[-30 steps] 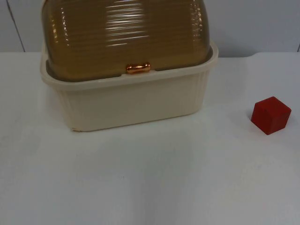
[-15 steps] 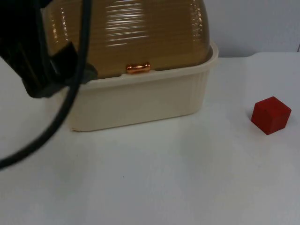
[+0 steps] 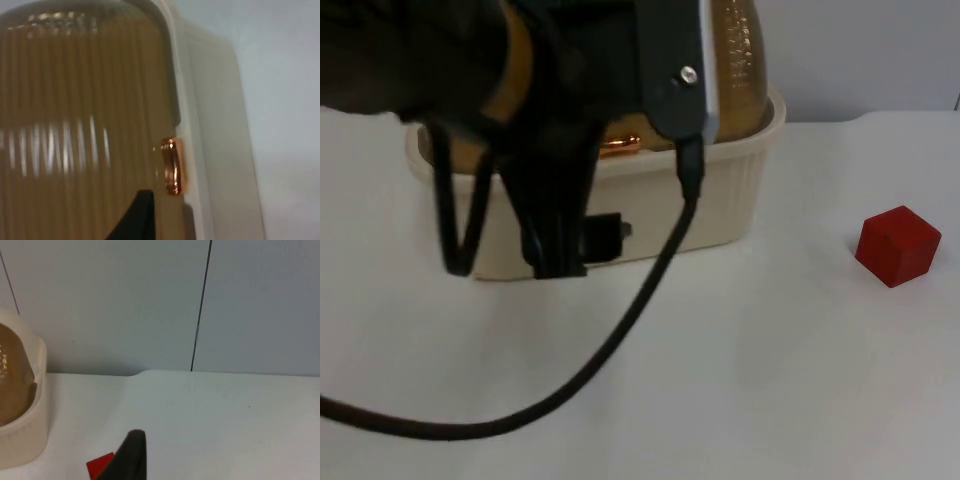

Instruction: Open the box lid with the left hand, place the block into the box with the right hand, then close the box lid with the left hand.

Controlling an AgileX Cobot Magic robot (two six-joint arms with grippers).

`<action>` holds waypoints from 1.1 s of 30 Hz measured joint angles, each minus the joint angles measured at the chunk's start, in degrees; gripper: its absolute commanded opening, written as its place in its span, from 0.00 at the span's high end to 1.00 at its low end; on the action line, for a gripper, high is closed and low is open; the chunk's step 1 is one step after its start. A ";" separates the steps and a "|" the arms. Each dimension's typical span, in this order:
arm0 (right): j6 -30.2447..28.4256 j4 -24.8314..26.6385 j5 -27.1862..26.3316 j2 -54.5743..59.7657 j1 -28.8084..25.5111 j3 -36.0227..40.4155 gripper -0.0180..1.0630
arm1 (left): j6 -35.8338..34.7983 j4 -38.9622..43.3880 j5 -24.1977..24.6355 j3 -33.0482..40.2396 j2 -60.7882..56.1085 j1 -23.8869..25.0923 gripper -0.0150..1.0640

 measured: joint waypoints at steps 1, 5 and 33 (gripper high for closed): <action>0.00 0.00 -0.15 0.00 0.00 0.00 0.01 | -0.13 0.52 0.00 -0.54 1.10 0.00 0.01; 0.00 0.00 -0.25 0.00 0.00 0.00 0.01 | -0.35 1.17 0.00 -2.13 4.48 0.00 0.02; -0.14 -1.22 -0.25 0.00 0.00 0.00 0.01 | -6.77 2.93 -5.13 -8.29 13.70 6.40 0.99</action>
